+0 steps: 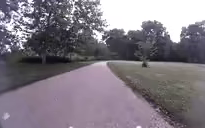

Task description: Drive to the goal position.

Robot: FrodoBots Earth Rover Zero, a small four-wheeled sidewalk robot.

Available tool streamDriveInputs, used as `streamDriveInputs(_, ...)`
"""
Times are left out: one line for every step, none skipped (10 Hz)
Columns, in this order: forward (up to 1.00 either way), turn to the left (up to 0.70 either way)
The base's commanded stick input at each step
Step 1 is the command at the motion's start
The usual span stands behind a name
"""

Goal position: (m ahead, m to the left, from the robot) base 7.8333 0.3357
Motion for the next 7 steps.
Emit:
streamDriveInputs(0.7,0.0)
streamDriveInputs(0.7,0.0)
streamDriveInputs(0.7,0.0)
streamDriveInputs(0.7,0.0)
streamDriveInputs(0.7,0.0)
streamDriveInputs(0.7,0.0)
streamDriveInputs(0.7,0.0)
